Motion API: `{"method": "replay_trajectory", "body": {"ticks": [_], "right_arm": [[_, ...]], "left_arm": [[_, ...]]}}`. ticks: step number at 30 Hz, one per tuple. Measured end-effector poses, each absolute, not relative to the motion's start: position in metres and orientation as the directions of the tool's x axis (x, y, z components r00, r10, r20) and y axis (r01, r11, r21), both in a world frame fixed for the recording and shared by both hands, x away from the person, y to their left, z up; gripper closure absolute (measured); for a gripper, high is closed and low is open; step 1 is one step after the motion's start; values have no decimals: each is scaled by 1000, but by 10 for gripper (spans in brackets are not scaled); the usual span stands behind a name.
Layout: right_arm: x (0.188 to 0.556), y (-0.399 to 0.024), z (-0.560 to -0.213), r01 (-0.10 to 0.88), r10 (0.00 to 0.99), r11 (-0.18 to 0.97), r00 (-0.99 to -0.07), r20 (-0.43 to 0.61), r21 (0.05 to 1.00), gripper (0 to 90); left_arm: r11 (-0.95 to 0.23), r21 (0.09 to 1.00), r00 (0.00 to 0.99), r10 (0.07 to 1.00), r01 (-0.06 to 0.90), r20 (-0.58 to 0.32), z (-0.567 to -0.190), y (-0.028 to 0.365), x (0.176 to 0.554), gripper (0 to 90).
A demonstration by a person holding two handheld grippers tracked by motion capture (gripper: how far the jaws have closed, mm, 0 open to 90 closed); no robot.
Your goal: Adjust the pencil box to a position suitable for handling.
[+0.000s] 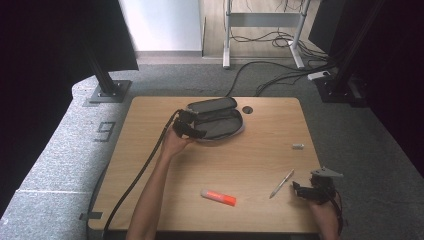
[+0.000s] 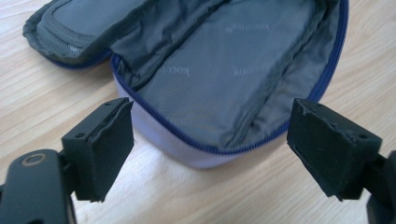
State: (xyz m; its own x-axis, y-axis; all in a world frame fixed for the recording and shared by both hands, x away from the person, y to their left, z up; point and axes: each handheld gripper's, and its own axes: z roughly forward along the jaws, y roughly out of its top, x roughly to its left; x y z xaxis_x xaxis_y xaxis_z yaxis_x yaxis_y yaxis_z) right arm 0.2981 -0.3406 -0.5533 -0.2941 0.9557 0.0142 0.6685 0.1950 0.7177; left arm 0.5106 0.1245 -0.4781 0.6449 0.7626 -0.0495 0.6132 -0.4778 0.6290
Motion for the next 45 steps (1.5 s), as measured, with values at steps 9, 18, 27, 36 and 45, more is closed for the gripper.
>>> {"method": "replay_trajectory", "body": {"ticks": [9, 18, 27, 36, 45], "right_arm": [[298, -341, -553, 669, 956, 195, -294, 14, 718, 129], [298, -341, -553, 668, 956, 195, -294, 14, 718, 130], [298, -340, -553, 668, 954, 198, -298, 14, 718, 130], [298, -340, -553, 668, 955, 197, -298, 14, 718, 130], [298, -340, -553, 668, 955, 197, -298, 14, 718, 130]], "left_arm": [[-469, 617, 627, 777, 632, -52, -489, 124, 523, 205], [-473, 591, 613, 789, 653, -45, -503, 123, 527, 320], [-460, 590, 604, 795, 664, -60, -507, 126, 524, 480], [-474, 597, 625, 778, 647, -60, -511, 125, 517, 571], [-489, 603, 648, 759, 630, -63, -513, 119, 506, 570]]}}
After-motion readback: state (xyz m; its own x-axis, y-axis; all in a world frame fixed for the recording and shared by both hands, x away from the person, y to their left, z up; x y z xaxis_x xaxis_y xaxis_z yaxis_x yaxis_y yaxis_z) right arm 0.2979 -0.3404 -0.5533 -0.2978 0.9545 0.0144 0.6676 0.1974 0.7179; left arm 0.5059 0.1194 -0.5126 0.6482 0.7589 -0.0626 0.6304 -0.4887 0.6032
